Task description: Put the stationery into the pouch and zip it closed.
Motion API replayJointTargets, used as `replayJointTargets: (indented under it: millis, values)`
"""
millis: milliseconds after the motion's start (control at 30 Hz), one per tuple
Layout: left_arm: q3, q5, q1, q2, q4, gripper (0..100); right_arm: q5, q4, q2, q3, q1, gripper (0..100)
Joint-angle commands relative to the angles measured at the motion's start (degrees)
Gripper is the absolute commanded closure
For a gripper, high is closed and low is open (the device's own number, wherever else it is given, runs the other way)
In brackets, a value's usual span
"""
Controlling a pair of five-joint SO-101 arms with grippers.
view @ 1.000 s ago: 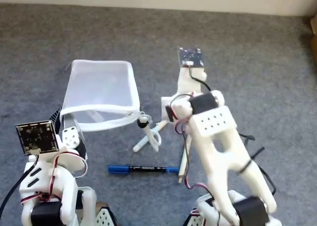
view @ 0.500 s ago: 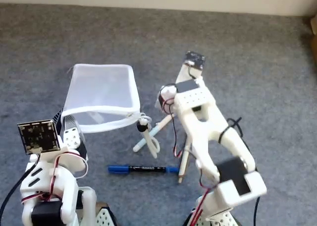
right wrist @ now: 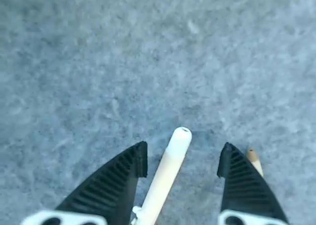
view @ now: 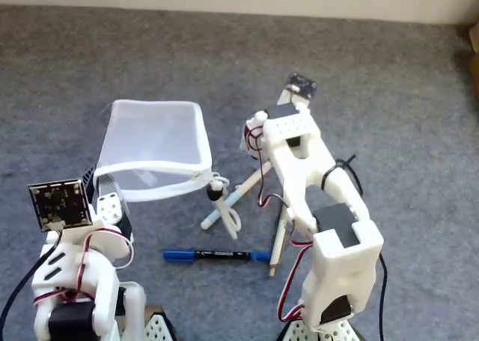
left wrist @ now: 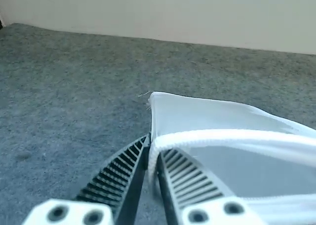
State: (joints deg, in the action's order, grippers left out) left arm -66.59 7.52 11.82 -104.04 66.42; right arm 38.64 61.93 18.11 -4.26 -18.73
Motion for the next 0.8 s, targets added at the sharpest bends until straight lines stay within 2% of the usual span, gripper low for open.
replayJointTargets:
  millis: [0,767]
  values:
    - [-0.22,0.35,0.75,-0.40,-0.62,99,0.79,0.40,-0.92,3.30,-0.57,77.8]
    - [-0.22,0.26,0.75,-0.48,0.70,99,0.79,0.40,0.66,3.30,-4.00,77.9]
